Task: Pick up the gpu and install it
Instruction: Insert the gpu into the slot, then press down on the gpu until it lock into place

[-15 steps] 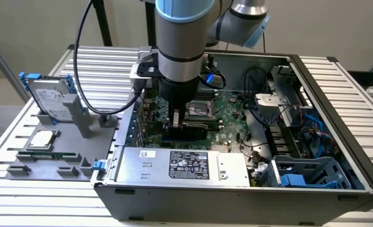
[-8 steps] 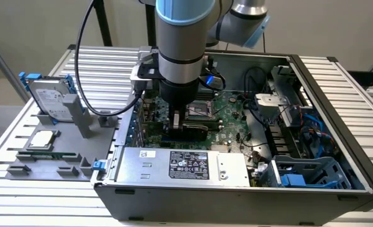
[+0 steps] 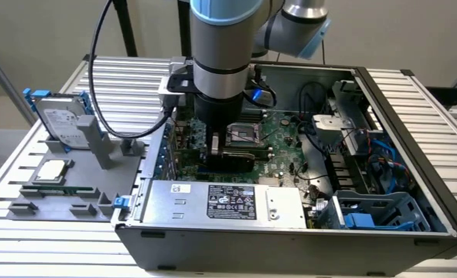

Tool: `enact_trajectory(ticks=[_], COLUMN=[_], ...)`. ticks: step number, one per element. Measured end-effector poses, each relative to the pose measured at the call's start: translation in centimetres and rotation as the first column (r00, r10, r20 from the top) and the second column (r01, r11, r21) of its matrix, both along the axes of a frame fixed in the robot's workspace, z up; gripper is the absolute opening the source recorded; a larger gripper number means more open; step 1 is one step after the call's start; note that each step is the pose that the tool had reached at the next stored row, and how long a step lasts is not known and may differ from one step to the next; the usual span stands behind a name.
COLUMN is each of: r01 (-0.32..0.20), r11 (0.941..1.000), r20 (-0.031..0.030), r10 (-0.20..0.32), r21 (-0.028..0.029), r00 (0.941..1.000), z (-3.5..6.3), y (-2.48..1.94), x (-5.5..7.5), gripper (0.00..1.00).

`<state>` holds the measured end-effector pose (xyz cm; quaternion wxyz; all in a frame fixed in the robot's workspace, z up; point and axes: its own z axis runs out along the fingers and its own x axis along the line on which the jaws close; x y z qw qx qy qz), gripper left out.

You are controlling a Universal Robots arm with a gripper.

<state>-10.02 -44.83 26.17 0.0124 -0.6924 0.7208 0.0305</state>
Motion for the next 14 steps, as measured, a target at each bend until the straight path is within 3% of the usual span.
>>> enact_trajectory(ticks=[4,5,14], r01=[0.000,0.000,0.000], r11=[1.0000,1.0000,1.0000], r20=[-0.0019,-0.0024,-0.0026], r10=[0.000,0.000,0.000], r21=[-0.0002,-0.0002,0.0003], r00=[1.0000,1.0000,1.0000], z=[1.82,2.21,2.55], y=[0.00,0.00,-0.01], x=[0.0,0.0,0.0], gripper=[1.00,0.00,0.00])
